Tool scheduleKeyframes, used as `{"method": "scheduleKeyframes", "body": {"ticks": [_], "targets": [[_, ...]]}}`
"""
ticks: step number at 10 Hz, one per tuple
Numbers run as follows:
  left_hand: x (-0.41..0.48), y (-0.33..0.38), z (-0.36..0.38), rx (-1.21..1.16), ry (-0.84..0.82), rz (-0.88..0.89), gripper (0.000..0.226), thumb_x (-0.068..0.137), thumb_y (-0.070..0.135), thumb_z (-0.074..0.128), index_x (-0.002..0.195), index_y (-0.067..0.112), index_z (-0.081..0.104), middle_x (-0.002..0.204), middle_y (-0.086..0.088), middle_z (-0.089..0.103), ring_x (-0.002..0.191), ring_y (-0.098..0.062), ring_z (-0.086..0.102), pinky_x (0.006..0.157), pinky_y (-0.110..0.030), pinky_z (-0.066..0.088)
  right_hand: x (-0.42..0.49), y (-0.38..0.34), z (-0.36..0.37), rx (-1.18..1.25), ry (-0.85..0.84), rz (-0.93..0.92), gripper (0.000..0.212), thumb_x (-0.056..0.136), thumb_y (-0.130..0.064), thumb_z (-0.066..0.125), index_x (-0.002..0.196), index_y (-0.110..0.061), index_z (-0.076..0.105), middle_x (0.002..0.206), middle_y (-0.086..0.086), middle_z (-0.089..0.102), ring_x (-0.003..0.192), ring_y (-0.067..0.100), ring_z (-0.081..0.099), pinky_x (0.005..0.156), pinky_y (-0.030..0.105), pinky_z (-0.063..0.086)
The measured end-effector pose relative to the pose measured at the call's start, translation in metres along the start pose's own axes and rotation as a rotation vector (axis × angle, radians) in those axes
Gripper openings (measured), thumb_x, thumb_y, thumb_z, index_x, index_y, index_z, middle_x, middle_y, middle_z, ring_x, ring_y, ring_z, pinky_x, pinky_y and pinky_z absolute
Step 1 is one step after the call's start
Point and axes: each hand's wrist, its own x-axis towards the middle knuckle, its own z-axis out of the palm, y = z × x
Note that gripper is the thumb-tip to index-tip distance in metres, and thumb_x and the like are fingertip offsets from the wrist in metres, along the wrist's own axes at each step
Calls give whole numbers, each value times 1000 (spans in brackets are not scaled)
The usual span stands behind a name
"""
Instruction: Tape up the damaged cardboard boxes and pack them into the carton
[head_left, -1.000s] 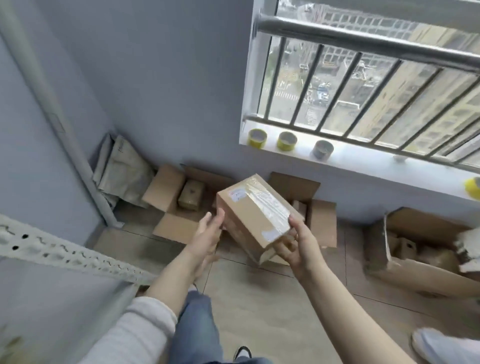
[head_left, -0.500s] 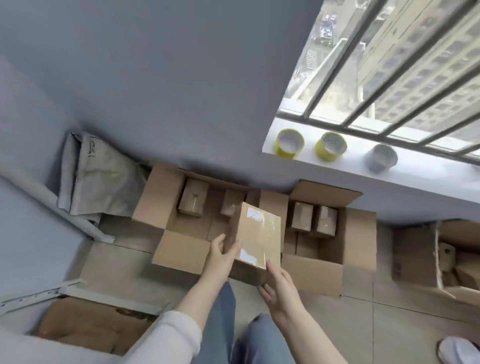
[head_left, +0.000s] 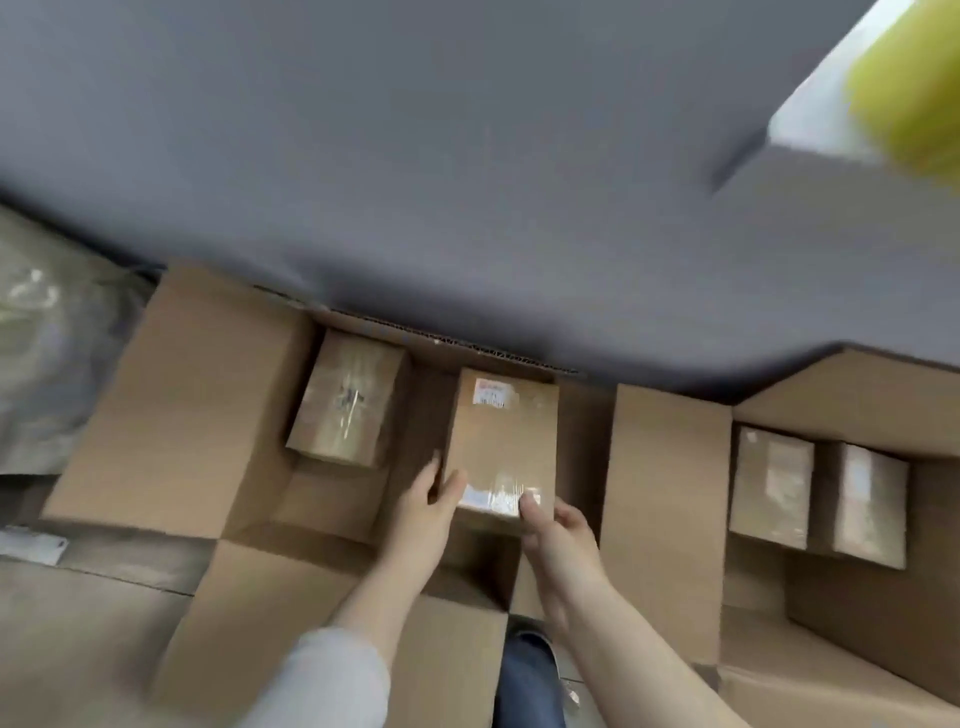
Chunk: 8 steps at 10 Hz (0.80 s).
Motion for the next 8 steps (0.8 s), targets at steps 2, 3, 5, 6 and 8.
{"method": "scheduleKeyframes", "body": {"ticks": [2,3,5,6,8], "targets": [[65,-35,12,10,-9,36,49,96,33,48,143,25,37,138,6,49,115,-1,39,94,-18,27,65,22,8,-336,99,-198,49,85,-35,64,127,-16,48,118,-4,57,109,12,52,94,26,41],[84,-40,18,16,-4,56,47,97,30,46,143,24,37,137,5,50,117,-3,43,95,-20,30,80,27,13,-471,203,-285,52,81,-42,67,125,-17,54,113,-5,60,102,10,55,89,25,43],[99,-42,29,18,8,62,47,98,30,44,143,26,34,128,9,53,108,-3,48,88,-20,33,91,27,30,-450,397,-400,48,77,-31,74,118,-19,51,112,-1,51,97,15,55,88,31,46],[94,-39,33,81,-27,26,54,98,31,44,147,23,25,144,2,43,124,-10,43,97,-23,32,85,23,28,-409,454,-379,52,74,-27,77,116,-15,48,116,2,38,87,13,52,82,26,41],[42,31,29,87,177,47,63,96,41,44,149,16,20,155,-6,24,143,-22,19,114,-31,23,21,-17,21,-199,241,-353,38,80,-30,72,111,-21,51,114,-1,55,98,9,54,86,21,39]]}}
